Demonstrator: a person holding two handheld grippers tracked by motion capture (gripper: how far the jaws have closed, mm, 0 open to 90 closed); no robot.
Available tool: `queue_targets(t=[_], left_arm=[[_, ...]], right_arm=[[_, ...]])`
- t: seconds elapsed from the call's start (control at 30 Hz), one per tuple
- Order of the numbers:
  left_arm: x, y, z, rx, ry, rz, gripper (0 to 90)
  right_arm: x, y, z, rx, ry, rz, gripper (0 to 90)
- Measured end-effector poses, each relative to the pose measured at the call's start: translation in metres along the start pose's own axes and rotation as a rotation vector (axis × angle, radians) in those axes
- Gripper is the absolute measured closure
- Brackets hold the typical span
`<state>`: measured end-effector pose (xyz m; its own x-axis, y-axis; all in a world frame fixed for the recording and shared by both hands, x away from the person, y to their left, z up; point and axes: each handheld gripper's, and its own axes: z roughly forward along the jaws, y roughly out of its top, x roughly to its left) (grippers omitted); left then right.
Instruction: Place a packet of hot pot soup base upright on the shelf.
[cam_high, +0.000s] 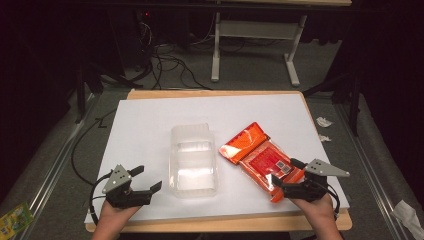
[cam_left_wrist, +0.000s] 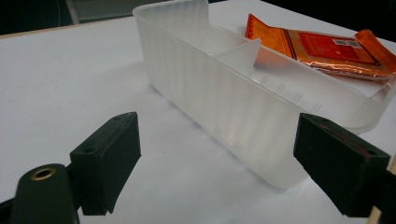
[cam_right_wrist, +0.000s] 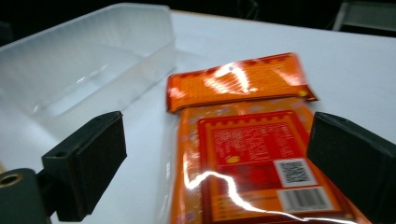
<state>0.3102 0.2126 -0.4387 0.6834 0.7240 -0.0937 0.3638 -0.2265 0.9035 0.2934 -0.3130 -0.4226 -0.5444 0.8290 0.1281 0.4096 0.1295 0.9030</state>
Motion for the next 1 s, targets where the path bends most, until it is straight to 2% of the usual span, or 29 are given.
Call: queue_targets(t=[0.17, 0.47, 0.63, 0.73, 0.8, 0.9, 1.0], left_arm=[[0.0, 0.0, 0.002, 0.007, -0.001, 0.005, 15.6], [0.0, -0.001, -0.001, -0.006, -0.002, 0.004, 15.7], [0.001, -0.001, -0.002, -0.006, 0.005, 0.007, 15.7], [0.001, 0.0, -0.003, -0.011, 0.021, 0.009, 15.5], [0.002, 0.0, -0.003, -0.005, 0.037, 0.012, 15.5], [0.005, -0.001, -0.003, 0.007, 0.067, 0.005, 15.9], [0.008, -0.002, -0.003, 0.013, 0.087, -0.017, 16.0]], right_arm=[[-0.006, -0.002, -0.003, -0.009, -0.002, -0.004, 7.3], [-0.005, -0.001, -0.003, -0.009, 0.011, -0.014, 9.7], [-0.007, -0.001, -0.006, -0.021, -0.002, -0.011, 10.2], [-0.014, 0.0, -0.01, -0.028, -0.03, -0.003, 13.1], [-0.024, 0.0, -0.014, -0.025, -0.061, 0.01, 17.1], [-0.045, -0.003, -0.015, -0.002, -0.139, 0.045, 30.6], [-0.064, -0.009, -0.012, 0.047, -0.204, 0.088, 42.1]])
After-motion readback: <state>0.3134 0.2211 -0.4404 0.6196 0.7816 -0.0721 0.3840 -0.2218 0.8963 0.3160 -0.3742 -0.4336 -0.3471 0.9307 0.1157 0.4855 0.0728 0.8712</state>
